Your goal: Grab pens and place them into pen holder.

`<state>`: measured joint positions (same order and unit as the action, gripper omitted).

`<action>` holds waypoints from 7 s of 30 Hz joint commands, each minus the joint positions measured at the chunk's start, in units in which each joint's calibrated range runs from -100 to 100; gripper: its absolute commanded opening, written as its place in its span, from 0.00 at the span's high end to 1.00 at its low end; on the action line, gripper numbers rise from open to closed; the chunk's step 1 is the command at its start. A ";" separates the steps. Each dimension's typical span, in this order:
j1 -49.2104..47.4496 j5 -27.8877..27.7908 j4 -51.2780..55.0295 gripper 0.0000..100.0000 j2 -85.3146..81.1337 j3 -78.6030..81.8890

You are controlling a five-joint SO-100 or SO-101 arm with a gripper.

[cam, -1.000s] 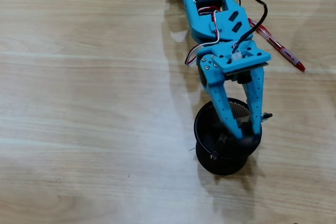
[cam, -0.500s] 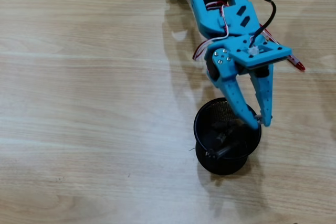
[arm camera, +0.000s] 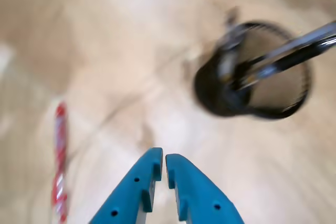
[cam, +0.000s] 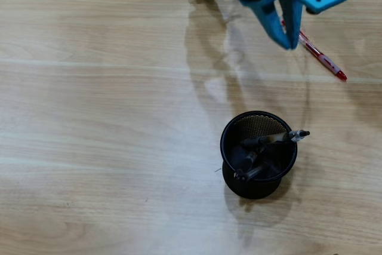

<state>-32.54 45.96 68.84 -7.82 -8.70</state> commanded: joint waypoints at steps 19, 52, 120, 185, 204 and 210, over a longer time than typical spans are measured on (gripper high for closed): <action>-30.97 7.13 19.22 0.98 7.18 -1.80; -30.06 19.49 19.22 0.77 25.18 -11.12; -9.66 17.71 31.16 0.98 -13.63 9.60; 14.84 6.45 -73.17 0.89 11.51 11.41; 15.30 2.47 -72.26 0.98 -5.30 31.59; 17.59 -2.66 -72.26 0.98 -22.03 53.67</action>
<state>-16.91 46.22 -2.81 -17.84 33.90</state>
